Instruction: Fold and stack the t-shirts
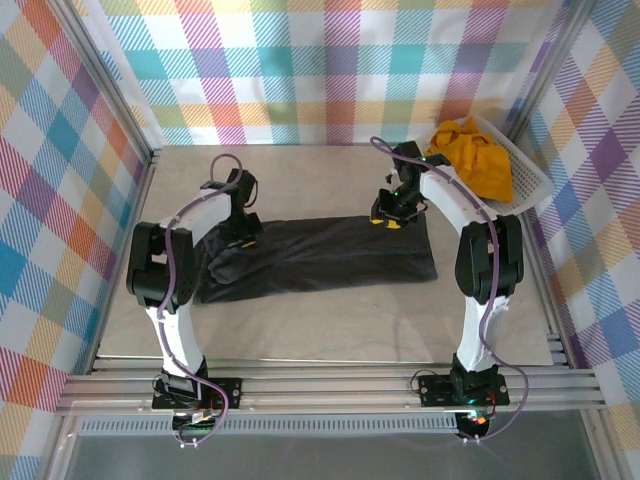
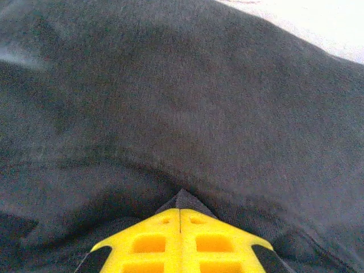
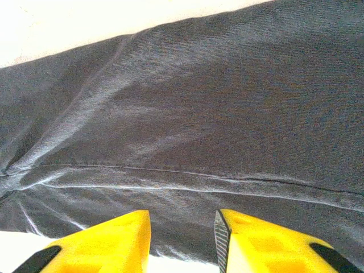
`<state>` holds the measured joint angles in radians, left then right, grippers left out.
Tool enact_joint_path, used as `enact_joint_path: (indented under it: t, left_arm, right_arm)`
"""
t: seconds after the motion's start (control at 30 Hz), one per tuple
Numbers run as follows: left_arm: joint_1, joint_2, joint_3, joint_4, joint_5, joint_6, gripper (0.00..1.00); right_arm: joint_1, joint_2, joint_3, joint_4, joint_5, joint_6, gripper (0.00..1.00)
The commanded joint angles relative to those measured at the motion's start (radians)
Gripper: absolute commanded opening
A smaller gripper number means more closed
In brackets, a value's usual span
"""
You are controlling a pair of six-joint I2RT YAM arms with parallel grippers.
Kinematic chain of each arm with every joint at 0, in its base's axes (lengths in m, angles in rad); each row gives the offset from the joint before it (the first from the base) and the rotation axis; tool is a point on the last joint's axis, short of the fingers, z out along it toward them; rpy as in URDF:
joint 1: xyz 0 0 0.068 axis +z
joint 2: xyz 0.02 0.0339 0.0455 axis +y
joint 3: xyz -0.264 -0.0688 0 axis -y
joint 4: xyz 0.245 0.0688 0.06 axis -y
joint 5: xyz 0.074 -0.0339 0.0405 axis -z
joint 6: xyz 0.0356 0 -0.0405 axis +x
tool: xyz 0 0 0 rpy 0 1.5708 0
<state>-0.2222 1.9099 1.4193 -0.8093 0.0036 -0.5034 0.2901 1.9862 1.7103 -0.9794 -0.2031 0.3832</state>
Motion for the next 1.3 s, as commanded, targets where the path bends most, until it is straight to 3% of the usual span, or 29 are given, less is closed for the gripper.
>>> enact_joint_path:
  t: [0.0,0.17,0.5,0.83,0.97,1.1,1.17,1.27]
  left_arm:
    - [-0.031,-0.099,-0.042,-0.022,0.061,-0.093,0.0]
    - [-0.082,-0.17,-0.129,-0.016,0.116,-0.211,0.0]
    - [-0.222,-0.26,-0.264,0.011,0.12,-0.499,0.0]
    - [-0.276,-0.317,-0.287,-0.083,0.043,-0.532,0.01]
    - [-0.273,-0.382,-0.291,-0.123,0.014,-0.523,0.08]
    - [-0.252,-0.467,-0.32,-0.138,-0.002,-0.529,0.28]
    - [-0.22,-0.52,-0.336,-0.147,-0.025,-0.534,0.36]
    - [-0.138,-0.576,-0.374,-0.146,-0.033,-0.522,0.4]
  right_arm:
    - [0.004,-0.054,-0.017,0.003,-0.009,-0.002,0.36]
    - [0.003,-0.081,-0.056,0.017,-0.015,-0.006,0.36]
    - [0.004,-0.135,-0.153,0.055,-0.03,-0.004,0.36]
    - [-0.006,-0.135,-0.232,0.092,-0.047,0.022,0.37]
    - [-0.059,-0.137,-0.293,0.094,0.017,0.09,0.39]
    - [-0.174,-0.17,-0.397,0.147,0.01,0.181,0.38]
    - [-0.225,-0.184,-0.436,0.176,0.002,0.209,0.38]
    - [-0.27,-0.17,-0.445,0.188,0.0,0.229,0.38]
